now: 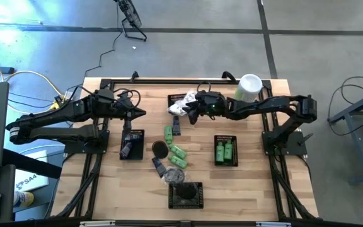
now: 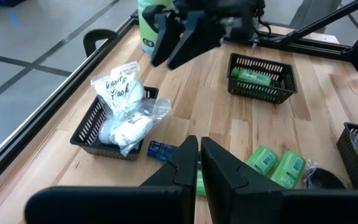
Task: Pick & Place Travel size toiletries
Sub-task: Put the green bottle into the middle right black bin
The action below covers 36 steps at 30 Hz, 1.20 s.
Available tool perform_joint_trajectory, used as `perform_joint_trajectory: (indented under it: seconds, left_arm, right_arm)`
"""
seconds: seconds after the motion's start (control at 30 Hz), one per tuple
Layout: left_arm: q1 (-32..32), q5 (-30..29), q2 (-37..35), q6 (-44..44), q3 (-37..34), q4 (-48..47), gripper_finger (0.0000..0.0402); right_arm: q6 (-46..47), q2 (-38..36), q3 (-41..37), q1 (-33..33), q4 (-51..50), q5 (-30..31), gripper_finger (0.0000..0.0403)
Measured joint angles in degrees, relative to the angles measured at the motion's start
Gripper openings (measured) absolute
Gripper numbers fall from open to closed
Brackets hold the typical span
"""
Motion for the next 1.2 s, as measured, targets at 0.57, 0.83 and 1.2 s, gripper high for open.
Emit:
perform_joint_trajectory:
  seconds: [0.57,0.83,1.2]
  left_arm:
    - [0.00,-0.07,-0.01,0.00,0.00,-0.18,0.0017]
    - [0.02,-0.26,-0.01,-0.02,0.00,-0.63,0.0017]
    - [0.01,-0.24,-0.01,-0.02,0.00,-0.61,0.0017]
  right_arm:
    - [-3.37,-10.48,0.00,1.16,-4.78,-13.13,0.0139]
    - [-4.50,-16.03,0.00,1.11,-13.98,-13.02,0.0103]
    - [-6.22,-18.66,0.00,3.92,-24.71,-9.53,0.0072]
